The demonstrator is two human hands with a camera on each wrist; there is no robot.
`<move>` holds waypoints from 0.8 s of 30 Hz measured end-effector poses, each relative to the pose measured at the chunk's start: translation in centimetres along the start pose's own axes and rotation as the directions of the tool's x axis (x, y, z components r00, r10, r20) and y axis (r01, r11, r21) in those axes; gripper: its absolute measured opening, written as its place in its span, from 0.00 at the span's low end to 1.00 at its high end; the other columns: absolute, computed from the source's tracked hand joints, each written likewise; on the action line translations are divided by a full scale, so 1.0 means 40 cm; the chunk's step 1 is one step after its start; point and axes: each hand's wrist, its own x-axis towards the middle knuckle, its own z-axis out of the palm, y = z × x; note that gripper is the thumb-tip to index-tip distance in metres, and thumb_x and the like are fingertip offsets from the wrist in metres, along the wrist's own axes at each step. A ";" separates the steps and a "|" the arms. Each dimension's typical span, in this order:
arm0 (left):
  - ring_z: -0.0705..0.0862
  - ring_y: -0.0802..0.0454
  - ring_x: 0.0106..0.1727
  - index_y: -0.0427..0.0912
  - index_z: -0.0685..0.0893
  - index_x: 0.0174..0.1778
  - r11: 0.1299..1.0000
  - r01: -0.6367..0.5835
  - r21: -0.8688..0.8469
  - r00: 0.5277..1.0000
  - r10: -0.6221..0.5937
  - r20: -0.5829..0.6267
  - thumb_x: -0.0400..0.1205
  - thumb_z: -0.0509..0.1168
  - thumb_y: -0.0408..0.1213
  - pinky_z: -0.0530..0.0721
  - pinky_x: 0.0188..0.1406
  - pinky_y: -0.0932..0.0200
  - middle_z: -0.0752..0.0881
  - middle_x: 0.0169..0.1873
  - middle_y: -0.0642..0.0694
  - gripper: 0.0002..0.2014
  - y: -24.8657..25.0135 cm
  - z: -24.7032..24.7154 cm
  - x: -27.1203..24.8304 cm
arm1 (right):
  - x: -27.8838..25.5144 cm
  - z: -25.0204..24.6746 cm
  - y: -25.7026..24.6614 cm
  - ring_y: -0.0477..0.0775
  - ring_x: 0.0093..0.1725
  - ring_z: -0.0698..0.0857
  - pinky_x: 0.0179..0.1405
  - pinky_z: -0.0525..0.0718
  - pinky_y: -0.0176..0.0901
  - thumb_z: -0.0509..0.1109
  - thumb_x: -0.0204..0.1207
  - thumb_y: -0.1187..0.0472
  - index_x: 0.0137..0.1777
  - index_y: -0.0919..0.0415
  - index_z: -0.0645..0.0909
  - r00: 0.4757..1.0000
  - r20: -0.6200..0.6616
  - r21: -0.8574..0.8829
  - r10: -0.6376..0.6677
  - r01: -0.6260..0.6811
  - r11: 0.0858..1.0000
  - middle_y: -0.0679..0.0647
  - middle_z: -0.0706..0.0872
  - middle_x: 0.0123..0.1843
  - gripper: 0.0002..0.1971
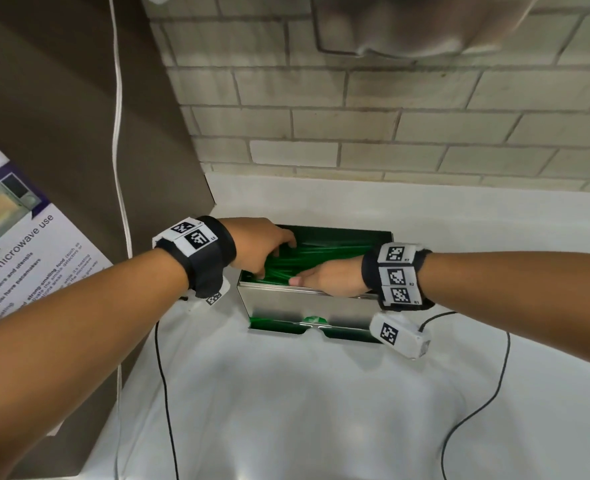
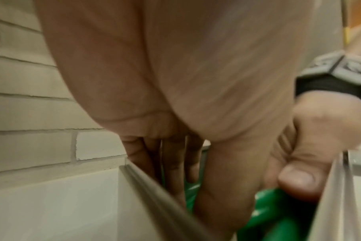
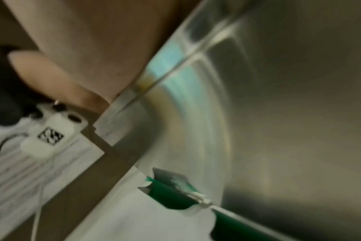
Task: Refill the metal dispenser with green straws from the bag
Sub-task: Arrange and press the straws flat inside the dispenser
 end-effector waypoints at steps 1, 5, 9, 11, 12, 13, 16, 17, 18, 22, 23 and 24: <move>0.84 0.48 0.61 0.54 0.67 0.83 0.999 -0.003 -0.037 1.000 0.003 0.001 0.74 0.80 0.36 0.83 0.58 0.53 0.86 0.65 0.52 0.43 -0.003 -0.003 -0.002 | 0.000 0.001 0.001 0.57 0.85 0.65 0.84 0.59 0.48 0.46 0.87 0.36 0.86 0.52 0.62 1.000 0.007 0.001 0.022 -0.022 1.000 0.53 0.64 0.87 0.33; 0.83 0.51 0.64 0.56 0.69 0.81 0.992 -0.038 -0.122 0.997 0.029 -0.069 0.76 0.76 0.33 0.83 0.62 0.51 0.83 0.67 0.56 0.39 -0.015 -0.022 -0.020 | -0.010 0.003 0.002 0.59 0.77 0.74 0.77 0.66 0.43 0.49 0.91 0.49 0.82 0.61 0.71 0.995 -0.087 -0.050 0.039 -0.043 0.998 0.60 0.75 0.80 0.26; 0.85 0.49 0.56 0.54 0.80 0.73 0.958 -0.103 -0.267 0.994 0.090 -0.062 0.80 0.69 0.32 0.85 0.59 0.52 0.86 0.55 0.56 0.25 0.016 -0.039 -0.040 | 0.010 0.014 0.002 0.55 0.73 0.77 0.75 0.71 0.42 0.56 0.89 0.63 0.80 0.60 0.74 0.993 -0.095 0.171 -0.075 0.091 0.981 0.59 0.76 0.79 0.21; 0.86 0.48 0.56 0.53 0.81 0.72 0.962 -0.116 -0.245 0.991 0.129 0.037 0.83 0.69 0.39 0.85 0.62 0.49 0.88 0.56 0.54 0.20 0.045 -0.031 -0.045 | 0.016 0.014 0.010 0.48 0.69 0.76 0.72 0.71 0.34 0.56 0.90 0.58 0.79 0.60 0.75 0.992 -0.061 0.168 -0.111 0.120 0.979 0.58 0.78 0.78 0.20; 0.86 0.48 0.59 0.52 0.79 0.75 0.970 -0.110 -0.216 0.987 0.133 0.094 0.84 0.68 0.44 0.84 0.65 0.48 0.88 0.59 0.53 0.22 0.055 -0.022 -0.044 | 0.014 0.015 0.012 0.48 0.73 0.76 0.76 0.70 0.35 0.56 0.90 0.52 0.79 0.58 0.75 0.994 -0.062 0.168 -0.095 0.104 0.980 0.55 0.77 0.79 0.22; 0.85 0.48 0.63 0.51 0.75 0.79 0.977 -0.096 -0.191 0.982 0.124 0.143 0.85 0.68 0.50 0.82 0.69 0.48 0.86 0.64 0.51 0.26 0.061 -0.011 -0.042 | 0.004 0.013 0.016 0.51 0.76 0.74 0.80 0.67 0.40 0.55 0.90 0.48 0.80 0.56 0.74 0.995 -0.071 0.170 -0.071 0.082 0.982 0.53 0.75 0.80 0.24; 0.79 0.47 0.74 0.49 0.65 0.86 0.990 -0.056 -0.132 0.974 0.084 0.212 0.78 0.68 0.67 0.78 0.75 0.48 0.77 0.78 0.48 0.44 0.062 0.018 -0.037 | -0.035 -0.009 0.036 0.57 0.78 0.73 0.78 0.67 0.46 0.52 0.90 0.47 0.81 0.59 0.72 0.995 -0.096 0.000 -0.007 0.007 1.000 0.56 0.74 0.81 0.25; 0.78 0.47 0.75 0.48 0.63 0.87 0.994 -0.054 -0.100 0.972 0.075 0.221 0.76 0.69 0.69 0.78 0.76 0.48 0.76 0.79 0.48 0.47 0.063 0.024 -0.036 | -0.045 -0.014 0.045 0.60 0.75 0.77 0.74 0.71 0.48 0.52 0.90 0.47 0.77 0.62 0.76 0.993 -0.112 -0.051 0.025 -0.031 0.998 0.59 0.78 0.77 0.25; 0.79 0.46 0.74 0.48 0.64 0.87 0.997 -0.055 -0.059 0.973 0.067 0.222 0.75 0.69 0.69 0.79 0.75 0.47 0.77 0.78 0.47 0.48 0.066 0.028 -0.032 | -0.056 -0.017 0.050 0.62 0.68 0.81 0.67 0.76 0.49 0.52 0.90 0.47 0.70 0.64 0.80 0.990 -0.128 -0.074 0.055 -0.065 0.995 0.61 0.82 0.70 0.25; 0.85 0.44 0.58 0.45 0.74 0.78 0.995 -0.062 0.083 0.981 0.046 0.188 0.73 0.72 0.67 0.87 0.61 0.46 0.79 0.67 0.45 0.42 0.093 0.036 -0.019 | -0.074 -0.020 0.040 0.51 0.47 0.81 0.50 0.75 0.36 0.49 0.89 0.42 0.51 0.57 0.82 0.995 -0.077 -0.091 0.069 -0.076 0.993 0.51 0.83 0.49 0.25; 0.84 0.44 0.56 0.45 0.74 0.77 0.993 -0.066 0.102 0.982 0.046 0.184 0.73 0.73 0.66 0.88 0.59 0.46 0.77 0.67 0.46 0.42 0.101 0.038 -0.018 | -0.069 -0.018 0.039 0.51 0.58 0.81 0.62 0.75 0.37 0.48 0.89 0.39 0.66 0.57 0.81 0.998 -0.046 -0.036 0.040 -0.041 0.998 0.50 0.83 0.61 0.27; 0.84 0.44 0.56 0.46 0.74 0.77 0.992 -0.064 0.113 0.980 0.041 0.193 0.72 0.74 0.66 0.87 0.58 0.47 0.75 0.66 0.46 0.42 0.109 0.041 -0.017 | -0.064 -0.016 0.038 0.53 0.72 0.77 0.74 0.69 0.40 0.46 0.88 0.37 0.80 0.56 0.71 1.000 -0.021 0.009 0.010 -0.009 1.000 0.50 0.77 0.75 0.31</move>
